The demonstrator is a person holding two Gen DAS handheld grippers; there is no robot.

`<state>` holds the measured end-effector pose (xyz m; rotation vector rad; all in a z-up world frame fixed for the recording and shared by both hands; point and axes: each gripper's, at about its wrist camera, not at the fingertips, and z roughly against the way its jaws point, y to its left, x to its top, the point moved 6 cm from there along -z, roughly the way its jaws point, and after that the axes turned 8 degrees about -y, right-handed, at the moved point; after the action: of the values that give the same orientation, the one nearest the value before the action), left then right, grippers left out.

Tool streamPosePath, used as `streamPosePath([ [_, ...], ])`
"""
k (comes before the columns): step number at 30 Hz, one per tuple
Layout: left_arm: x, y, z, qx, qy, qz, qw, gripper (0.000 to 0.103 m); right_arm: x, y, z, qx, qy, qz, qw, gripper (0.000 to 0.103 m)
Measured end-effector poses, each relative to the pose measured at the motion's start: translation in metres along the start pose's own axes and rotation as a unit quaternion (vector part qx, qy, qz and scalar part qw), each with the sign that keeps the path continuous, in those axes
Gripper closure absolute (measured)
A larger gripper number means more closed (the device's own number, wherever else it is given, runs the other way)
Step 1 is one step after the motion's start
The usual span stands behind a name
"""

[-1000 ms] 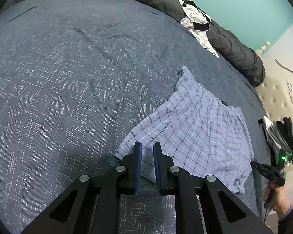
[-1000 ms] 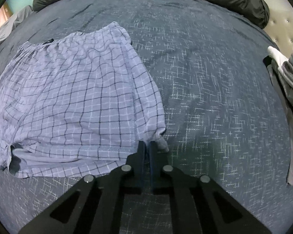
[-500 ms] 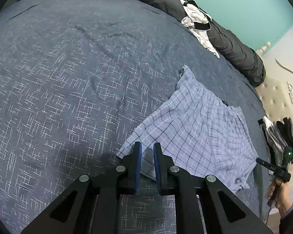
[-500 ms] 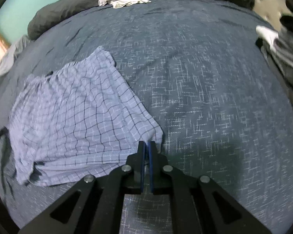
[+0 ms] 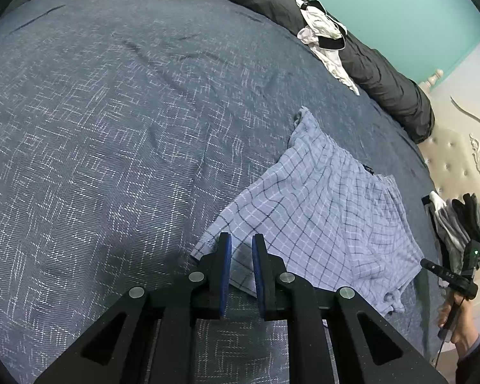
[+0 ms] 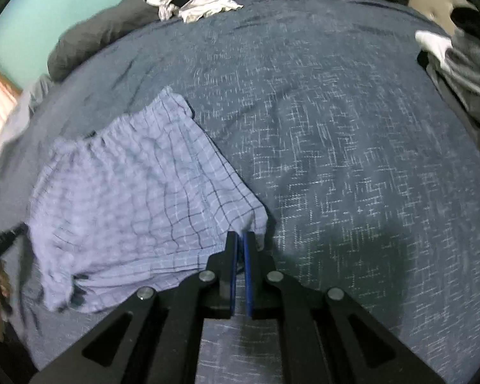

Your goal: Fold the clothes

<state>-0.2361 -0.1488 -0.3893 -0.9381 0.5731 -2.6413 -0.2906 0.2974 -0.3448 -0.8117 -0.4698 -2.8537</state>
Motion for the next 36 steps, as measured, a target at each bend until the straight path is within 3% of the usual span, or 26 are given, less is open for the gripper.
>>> streamPosePath([
  [3, -0.001, 0.0, 0.0, -0.001, 0.0, 0.001, 1.0, 0.087, -0.002, 0.0, 0.02, 0.036, 0.001, -0.033, 0.999, 0.1],
  [7, -0.001, -0.001, -0.001, -0.003, 0.003, 0.003, 1.0, 0.083, -0.006, 0.003, 0.011, 0.054, 0.027, -0.037, 0.997, 0.099],
  [9, -0.001, -0.001, -0.001, -0.004, 0.003, 0.003, 1.0, 0.083, -0.011, 0.003, 0.008, 0.036, 0.041, -0.024, 0.998, 0.097],
  [14, 0.0, -0.001, 0.0, -0.004, 0.003, 0.002, 1.0, 0.082, -0.007, -0.006, 0.011, 0.013, 0.01, -0.03, 0.999, 0.097],
  [17, 0.0, 0.0, -0.001, -0.003, 0.004, 0.002, 1.0, 0.082, -0.005, 0.004, 0.019, 0.009, -0.003, -0.003, 1.0, 0.097],
  [23, -0.002, -0.002, -0.001, -0.004, 0.004, 0.001, 1.0, 0.082, -0.006, -0.002, 0.015, -0.036, 0.011, 0.023, 0.999, 0.096],
  [28, -0.001, -0.001, -0.002, -0.004, 0.004, 0.001, 1.0, 0.082, -0.007, -0.001, 0.019, -0.025, -0.001, 0.028, 0.999, 0.096],
  [32, -0.001, -0.002, -0.003, -0.004, 0.006, 0.0, 1.0, 0.082, -0.008, 0.013, 0.009, -0.019, 0.015, 0.06, 0.998, 0.08],
  [36, -0.002, -0.002, -0.005, -0.004, 0.007, -0.002, 1.0, 0.082, -0.012, 0.024, -0.002, -0.021, 0.027, 0.081, 0.996, 0.079],
])
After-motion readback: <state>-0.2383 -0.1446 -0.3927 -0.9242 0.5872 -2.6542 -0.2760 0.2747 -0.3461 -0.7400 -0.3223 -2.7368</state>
